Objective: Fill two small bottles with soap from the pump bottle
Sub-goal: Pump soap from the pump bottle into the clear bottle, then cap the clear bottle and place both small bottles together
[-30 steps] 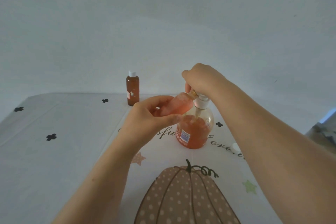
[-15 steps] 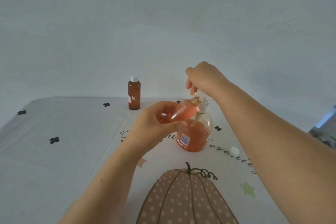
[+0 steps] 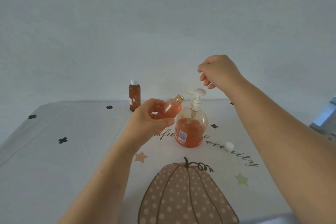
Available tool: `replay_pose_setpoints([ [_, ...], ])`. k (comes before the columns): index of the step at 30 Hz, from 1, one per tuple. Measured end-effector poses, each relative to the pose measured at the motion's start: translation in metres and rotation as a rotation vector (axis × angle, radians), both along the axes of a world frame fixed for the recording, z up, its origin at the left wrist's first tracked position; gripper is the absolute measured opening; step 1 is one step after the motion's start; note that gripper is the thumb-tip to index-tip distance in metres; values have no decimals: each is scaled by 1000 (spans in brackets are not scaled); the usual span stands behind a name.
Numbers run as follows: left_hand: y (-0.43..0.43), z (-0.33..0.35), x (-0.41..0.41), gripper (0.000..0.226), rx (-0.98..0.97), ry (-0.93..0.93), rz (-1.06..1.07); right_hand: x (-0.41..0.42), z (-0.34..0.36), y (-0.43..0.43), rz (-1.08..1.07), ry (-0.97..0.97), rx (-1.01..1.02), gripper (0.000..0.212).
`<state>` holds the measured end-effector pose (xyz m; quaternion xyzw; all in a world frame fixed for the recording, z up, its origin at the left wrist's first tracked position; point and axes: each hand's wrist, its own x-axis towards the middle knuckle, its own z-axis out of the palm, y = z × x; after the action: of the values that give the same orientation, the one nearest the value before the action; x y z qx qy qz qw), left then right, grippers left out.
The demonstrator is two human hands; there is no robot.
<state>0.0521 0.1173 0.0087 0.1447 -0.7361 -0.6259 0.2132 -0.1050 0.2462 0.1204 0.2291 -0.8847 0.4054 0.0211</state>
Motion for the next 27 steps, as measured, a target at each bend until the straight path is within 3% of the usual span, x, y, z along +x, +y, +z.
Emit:
replay_pose_setpoints([
  [4,8,2,12,35,2,-7,11,5,-15,31,-23,86,69,19],
  [12,51,-8,33,36,-82,-30,69,15,-61,104,88,-3,315,9],
  [21,80,-22,32,36,-155,-77,96,17,-113,129,111,-73,497,40],
  [27,83,-29,33,38,-222,-106,111,17,-130,123,116,-21,579,29],
])
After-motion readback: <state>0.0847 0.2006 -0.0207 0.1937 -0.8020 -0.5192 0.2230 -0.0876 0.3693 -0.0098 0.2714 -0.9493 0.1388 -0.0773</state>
